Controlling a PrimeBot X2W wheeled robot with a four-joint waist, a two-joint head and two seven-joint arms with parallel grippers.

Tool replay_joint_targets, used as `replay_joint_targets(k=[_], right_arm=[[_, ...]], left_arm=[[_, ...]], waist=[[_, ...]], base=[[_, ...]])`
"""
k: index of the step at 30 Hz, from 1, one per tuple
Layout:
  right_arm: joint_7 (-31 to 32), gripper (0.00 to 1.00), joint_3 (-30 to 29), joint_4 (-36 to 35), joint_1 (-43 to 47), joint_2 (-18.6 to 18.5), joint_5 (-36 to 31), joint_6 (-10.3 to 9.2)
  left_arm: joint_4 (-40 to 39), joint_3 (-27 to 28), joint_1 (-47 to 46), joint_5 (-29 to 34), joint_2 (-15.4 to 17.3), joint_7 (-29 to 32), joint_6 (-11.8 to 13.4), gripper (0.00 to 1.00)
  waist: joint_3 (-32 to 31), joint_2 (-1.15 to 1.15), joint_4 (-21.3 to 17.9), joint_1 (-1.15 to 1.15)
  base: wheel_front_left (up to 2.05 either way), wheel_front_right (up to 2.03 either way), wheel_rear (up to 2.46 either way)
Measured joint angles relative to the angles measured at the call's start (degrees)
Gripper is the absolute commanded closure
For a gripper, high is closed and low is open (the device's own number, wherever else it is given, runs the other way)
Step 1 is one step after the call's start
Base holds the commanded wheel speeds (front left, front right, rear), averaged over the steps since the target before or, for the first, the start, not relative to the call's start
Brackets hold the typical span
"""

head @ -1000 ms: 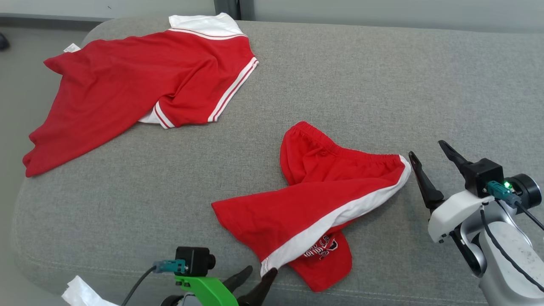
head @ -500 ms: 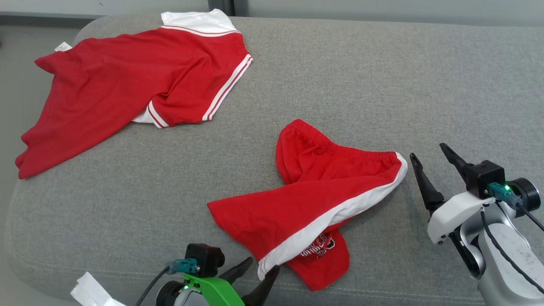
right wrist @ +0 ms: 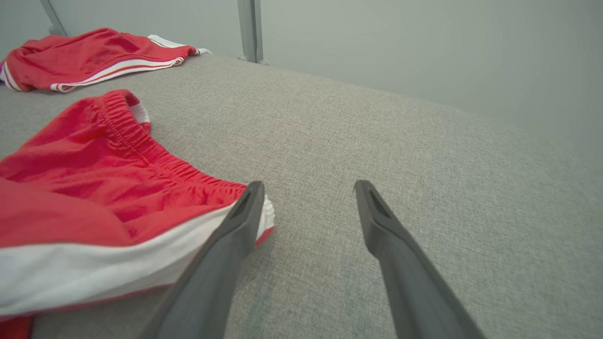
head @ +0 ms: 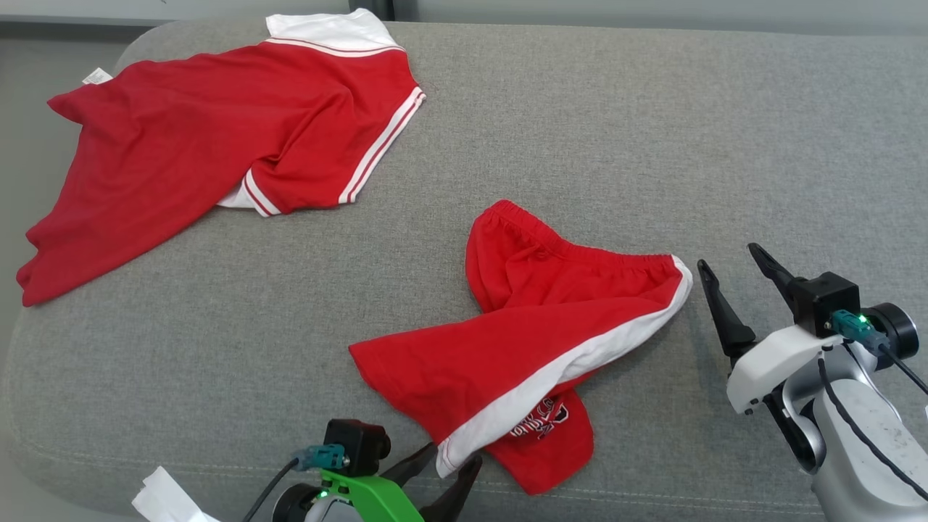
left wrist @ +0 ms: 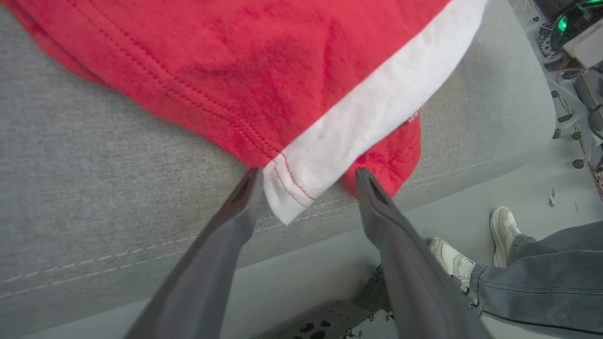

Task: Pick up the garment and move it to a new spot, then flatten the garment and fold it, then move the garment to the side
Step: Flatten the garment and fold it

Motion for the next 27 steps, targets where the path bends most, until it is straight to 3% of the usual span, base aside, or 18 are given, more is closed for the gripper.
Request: replay_joint_targets(k=[7, 8, 9, 10, 12, 14, 27], right_arm=[[-0.08, 0.0, 0.11, 0.34, -0.54, -0.01, 0.0, 0.0], [-0.09, 0.0, 0.11, 0.4, -0.58, -0.04, 0.0, 0.0], [-0.22, 0.0, 0.11, 0.47, -0.59, -0.05, 0.0, 0.0], [-0.36, 0.0, 0.11, 0.55, -0.59, -0.07, 0.0, 0.0], [-0.51, 0.0, 0.13, 0.63, -0.62, -0.07, 0.0, 0.0], [-0.51, 0.0, 0.15, 0.75, -0.65, -0.07, 0.0, 0.0], [-0.49, 0.0, 1.18, 1.64, -1.1, -0.15, 0.0, 0.01]], left_arm=[[1.58, -0.1, -0.13, 1.11, -0.03, -0.49, 0.53, 0.0], [1.76, -0.1, -0.16, 1.71, -0.09, -0.53, 0.54, 0.22], [1.96, -0.1, -0.18, 2.14, -0.2, -0.8, 0.56, 0.56], [2.15, -0.1, -0.19, 2.26, -0.37, -1.02, 0.57, 0.56], [2.52, -0.12, -0.22, 2.33, -0.85, -1.09, 0.57, 0.69], [2.72, -0.21, -0.26, 2.34, -1.16, -1.32, 0.57, 1.0], [3.86, -0.53, -1.36, 2.67, -1.96, -2.26, 0.56, 1.0]], waist=[[0.37, 0.0, -0.17, 0.0], [0.42, 0.0, -0.21, 0.0], [0.46, 0.0, -0.24, 0.0], [0.51, 0.0, -0.28, 0.0], [0.59, 0.0, -0.36, 0.0], [0.65, 0.0, -0.44, 0.0], [1.04, 0.0, -0.58, 0.0]], base=[[0.0, 0.0, 0.0], [0.0, 0.0, 0.0], [0.0, 0.0, 0.0], [0.0, 0.0, 0.0], [0.0, 0.0, 0.0], [0.0, 0.0, 0.0], [0.0, 0.0, 0.0]])
